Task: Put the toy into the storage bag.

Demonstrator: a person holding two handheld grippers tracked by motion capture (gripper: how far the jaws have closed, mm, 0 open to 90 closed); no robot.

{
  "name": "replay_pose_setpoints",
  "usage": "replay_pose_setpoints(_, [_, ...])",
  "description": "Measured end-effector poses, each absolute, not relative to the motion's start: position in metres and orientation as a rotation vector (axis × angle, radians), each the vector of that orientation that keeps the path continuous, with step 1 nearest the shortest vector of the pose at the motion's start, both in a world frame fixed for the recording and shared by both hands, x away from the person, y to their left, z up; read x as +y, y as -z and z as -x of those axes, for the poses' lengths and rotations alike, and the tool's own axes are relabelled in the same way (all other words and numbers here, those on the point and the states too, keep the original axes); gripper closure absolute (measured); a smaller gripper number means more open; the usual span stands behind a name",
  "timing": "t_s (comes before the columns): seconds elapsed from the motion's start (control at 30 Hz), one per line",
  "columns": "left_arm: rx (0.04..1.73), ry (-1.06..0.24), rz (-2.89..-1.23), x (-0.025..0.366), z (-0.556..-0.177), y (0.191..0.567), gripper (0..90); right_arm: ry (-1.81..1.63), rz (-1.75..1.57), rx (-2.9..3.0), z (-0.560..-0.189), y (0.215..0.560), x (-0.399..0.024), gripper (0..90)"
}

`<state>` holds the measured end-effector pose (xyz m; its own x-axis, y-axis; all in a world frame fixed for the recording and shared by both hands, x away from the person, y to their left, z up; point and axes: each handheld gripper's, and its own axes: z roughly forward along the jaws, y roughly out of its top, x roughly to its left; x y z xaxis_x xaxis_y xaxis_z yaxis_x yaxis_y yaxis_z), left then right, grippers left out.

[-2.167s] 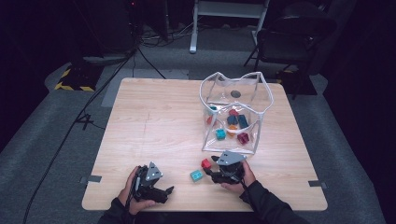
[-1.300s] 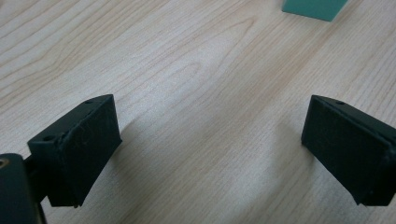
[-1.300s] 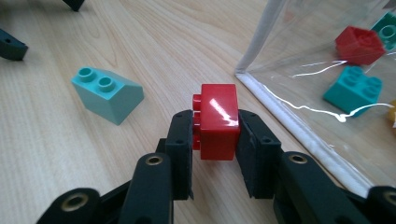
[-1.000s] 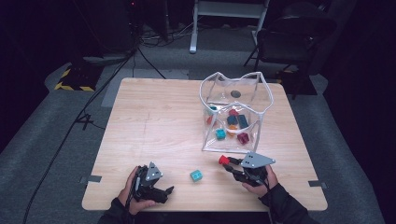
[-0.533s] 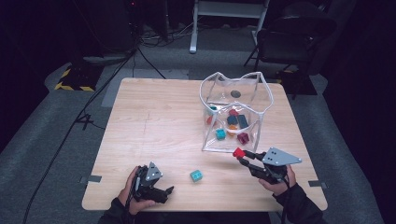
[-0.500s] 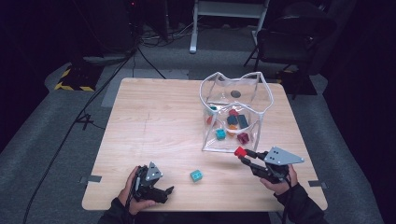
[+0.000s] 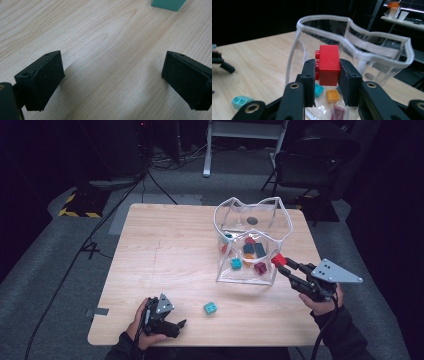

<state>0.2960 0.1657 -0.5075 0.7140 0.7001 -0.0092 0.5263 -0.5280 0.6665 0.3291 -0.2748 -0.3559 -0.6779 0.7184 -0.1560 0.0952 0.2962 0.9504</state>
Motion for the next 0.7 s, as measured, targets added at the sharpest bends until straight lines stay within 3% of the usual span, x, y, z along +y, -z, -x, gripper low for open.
replay_pose_setpoints(0.43, [0.933,-0.337,-2.252,0.165,-0.296,0.508,4.3,-1.462,-0.726,1.886,-0.346,0.309,-0.276,68.1])
replay_pose_setpoints(0.7, [0.932,-0.336,-2.252,0.165,-0.296,0.508,4.3,-1.407,-0.755,1.872,-0.368,0.301,-0.268,68.1])
